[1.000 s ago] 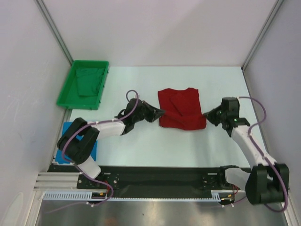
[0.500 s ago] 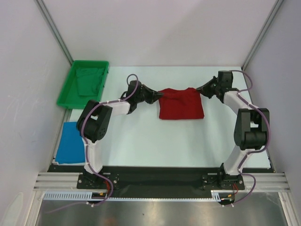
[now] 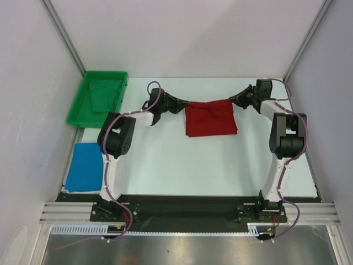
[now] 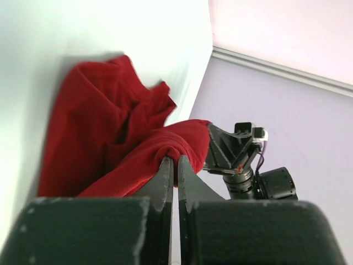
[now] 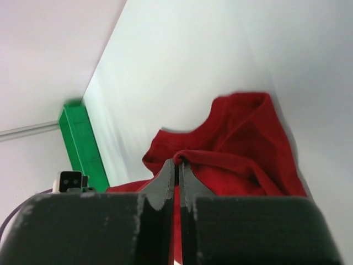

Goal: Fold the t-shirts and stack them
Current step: Fold the tshirt

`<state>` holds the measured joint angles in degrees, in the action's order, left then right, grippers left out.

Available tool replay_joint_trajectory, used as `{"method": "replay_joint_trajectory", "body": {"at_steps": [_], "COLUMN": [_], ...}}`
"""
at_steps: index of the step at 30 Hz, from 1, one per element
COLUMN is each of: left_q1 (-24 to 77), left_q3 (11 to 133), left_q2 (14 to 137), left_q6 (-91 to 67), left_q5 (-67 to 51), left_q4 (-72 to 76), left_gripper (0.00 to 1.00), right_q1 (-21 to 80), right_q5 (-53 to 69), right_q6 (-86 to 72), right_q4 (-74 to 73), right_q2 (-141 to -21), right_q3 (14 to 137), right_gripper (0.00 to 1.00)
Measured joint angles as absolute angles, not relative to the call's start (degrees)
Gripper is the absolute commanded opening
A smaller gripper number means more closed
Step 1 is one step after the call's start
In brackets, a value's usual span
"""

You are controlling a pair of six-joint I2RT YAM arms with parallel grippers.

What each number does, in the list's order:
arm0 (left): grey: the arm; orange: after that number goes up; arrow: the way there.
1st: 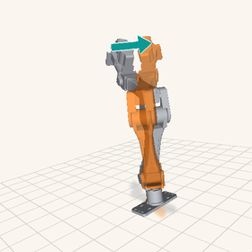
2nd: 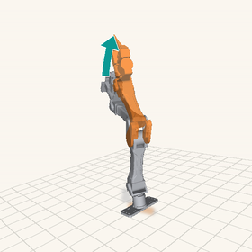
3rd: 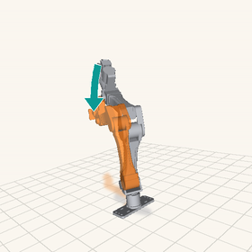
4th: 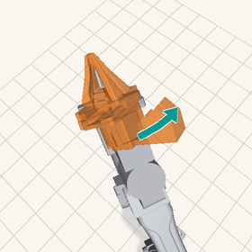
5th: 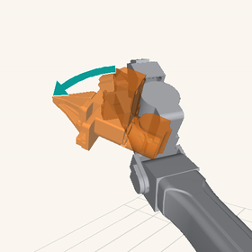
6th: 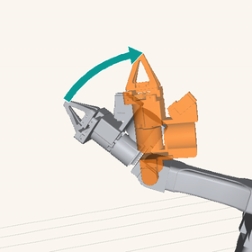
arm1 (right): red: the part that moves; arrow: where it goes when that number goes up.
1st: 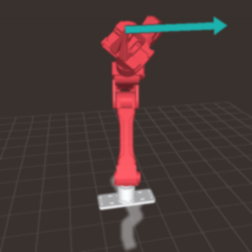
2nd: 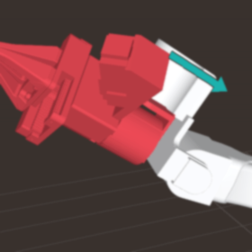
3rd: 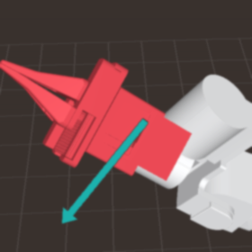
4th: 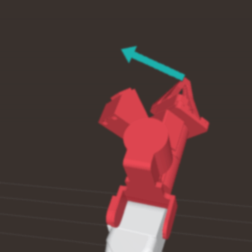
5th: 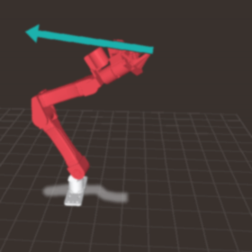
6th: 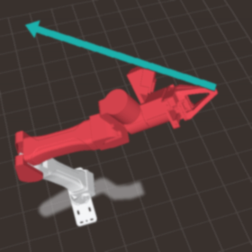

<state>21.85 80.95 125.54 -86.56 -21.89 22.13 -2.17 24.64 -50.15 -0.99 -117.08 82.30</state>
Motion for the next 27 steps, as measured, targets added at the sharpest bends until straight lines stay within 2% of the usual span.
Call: {"method": "replay_joint_trajectory", "body": {"at_steps": [7,17,20,21,23,24,26,27], "left_q1": [21.3,20.5,20.3,20.2,20.1,19.9,19.6,19.3], "left_q3": [83.7,87.8,88.8,89.4,91.2,92.3,95.2,96.8], "left_q2": [129.7,133.6,134.3,134.7,135.7,136.3,137.3,137.5], "left_q6": [-87.2,-88.1,-88.1,-88.0,-87.3,-86.7,-82.7,-80.2], "left_q5": [-21.9,-21.9,-21.9,-21.9,-21.9,-21.9,-21.8,-21.8], "left_q4": [22.0,21.9,21.9,22.0,21.8,21.8,20.4,19.0], "left_gripper": [0.0,0.0,0.09,0.18,0.26,0.37,0.41,0.44], "right_q1": [-2.5,-3.2,-3.3,-3.4,-3.5,-3.5,-3.8,-4.0], "right_q5": [27.2,27.4,27.3,27.3,27.5,27.6,27.9,27.8], "right_q6": [-50.4,-50.5,-50.3,-50.2,-49.1,-48.0,-45.0,-43.7], "right_q4": [-0.2,-0.2,-0.2,-0.2,-0.3,-1.0,-2.4,-2.9], "right_q2": [-122.6,-123.6,-125.0,-125.6,-127.3,-128.5,-131.0,-131.7], "right_q3": [87.9,89.0,90.7,91.3,93.1,94.6,98.3,99.3], "right_gripper": [0.0,0.0,0.0,0.05,0.14,0.21,0.3,0.4]}}
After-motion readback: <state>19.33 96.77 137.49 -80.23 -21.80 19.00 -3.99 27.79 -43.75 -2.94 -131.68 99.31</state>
